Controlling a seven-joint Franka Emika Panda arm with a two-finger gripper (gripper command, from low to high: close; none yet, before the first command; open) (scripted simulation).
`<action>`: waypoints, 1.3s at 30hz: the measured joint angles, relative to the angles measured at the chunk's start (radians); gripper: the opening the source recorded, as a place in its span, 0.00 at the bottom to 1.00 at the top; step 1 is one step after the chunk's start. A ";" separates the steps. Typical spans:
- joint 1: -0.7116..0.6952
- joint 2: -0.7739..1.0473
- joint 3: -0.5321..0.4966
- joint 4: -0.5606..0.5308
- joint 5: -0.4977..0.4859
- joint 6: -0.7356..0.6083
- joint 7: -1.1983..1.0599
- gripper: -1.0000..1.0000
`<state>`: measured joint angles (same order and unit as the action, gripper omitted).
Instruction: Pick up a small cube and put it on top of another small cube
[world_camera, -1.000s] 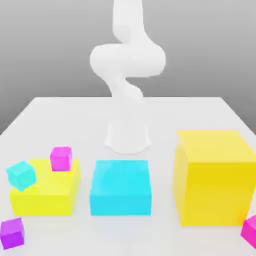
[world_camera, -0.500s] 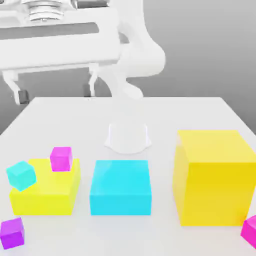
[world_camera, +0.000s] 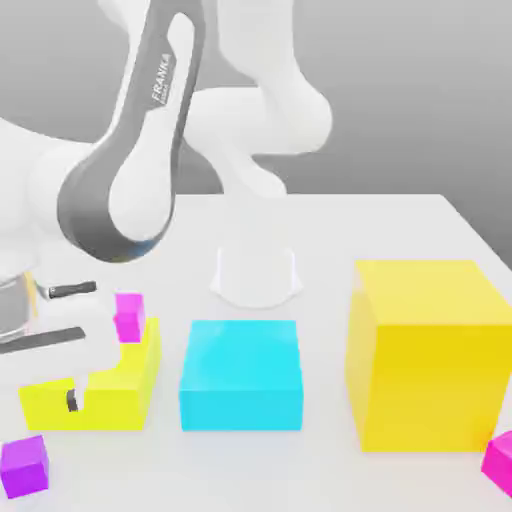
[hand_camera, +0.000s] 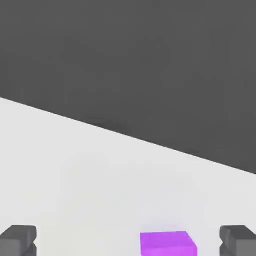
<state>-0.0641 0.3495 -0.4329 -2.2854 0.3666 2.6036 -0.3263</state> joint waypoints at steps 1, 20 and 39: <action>-0.012 0.029 -0.004 -0.001 -0.007 0.014 -0.021 0.50; -0.013 -0.020 -0.045 -0.036 -0.063 -0.015 0.034 0.00; -0.077 -0.452 -0.152 -0.306 -0.445 -0.102 0.548 0.00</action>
<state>-0.1416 -0.1022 -0.5849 -2.5918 -0.0784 2.5014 0.2221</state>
